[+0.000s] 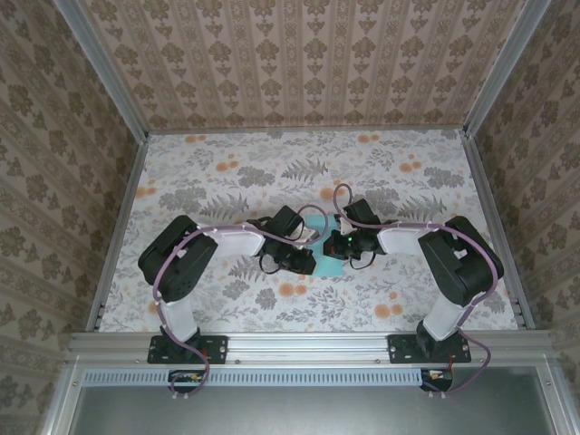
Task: Fold a paper plane with a square sheet of paper (fold left side to right side)
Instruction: Fold the triangle a second time at the center of the table.
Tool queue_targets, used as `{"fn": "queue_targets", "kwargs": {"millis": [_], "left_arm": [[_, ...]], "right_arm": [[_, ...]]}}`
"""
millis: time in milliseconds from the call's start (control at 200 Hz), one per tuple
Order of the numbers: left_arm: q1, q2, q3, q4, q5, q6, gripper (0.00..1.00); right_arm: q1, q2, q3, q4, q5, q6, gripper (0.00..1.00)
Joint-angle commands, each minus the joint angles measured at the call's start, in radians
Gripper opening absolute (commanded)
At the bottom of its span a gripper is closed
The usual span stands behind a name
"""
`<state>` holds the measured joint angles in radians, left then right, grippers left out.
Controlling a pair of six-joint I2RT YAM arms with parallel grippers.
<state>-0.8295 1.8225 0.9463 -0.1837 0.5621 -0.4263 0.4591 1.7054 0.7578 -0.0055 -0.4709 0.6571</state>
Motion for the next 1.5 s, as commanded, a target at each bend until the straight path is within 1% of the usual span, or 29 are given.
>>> {"fn": "queue_targets", "kwargs": {"millis": [0, 155, 290, 610, 945, 1145, 1495], "left_arm": [[-0.016, 0.020, 0.007, -0.049, -0.058, 0.024, 0.10], [-0.031, 0.023, 0.017, -0.099, -0.104, 0.040, 0.10], [-0.035, 0.020, 0.011, -0.102, -0.110, 0.038, 0.10], [-0.040, 0.020, 0.011, -0.104, -0.116, 0.039, 0.10], [-0.042, 0.024, 0.014, -0.105, -0.117, 0.039, 0.09], [-0.043, 0.024, 0.015, -0.106, -0.119, 0.040, 0.09], [-0.045, 0.023, 0.016, -0.109, -0.123, 0.042, 0.09]], "right_arm": [[0.000, -0.055, -0.011, -0.075, 0.035, -0.016, 0.01], [0.009, -0.133, -0.027, -0.107, 0.027, -0.022, 0.01], [0.037, -0.166, -0.044, -0.116, 0.018, -0.019, 0.00], [0.080, -0.095, -0.022, -0.067, -0.002, 0.002, 0.00], [0.090, -0.054, -0.006, -0.067, 0.000, 0.004, 0.00], [0.090, -0.055, -0.003, -0.061, -0.002, 0.008, 0.00], [0.090, -0.110, 0.001, -0.091, 0.012, -0.002, 0.00]]}}
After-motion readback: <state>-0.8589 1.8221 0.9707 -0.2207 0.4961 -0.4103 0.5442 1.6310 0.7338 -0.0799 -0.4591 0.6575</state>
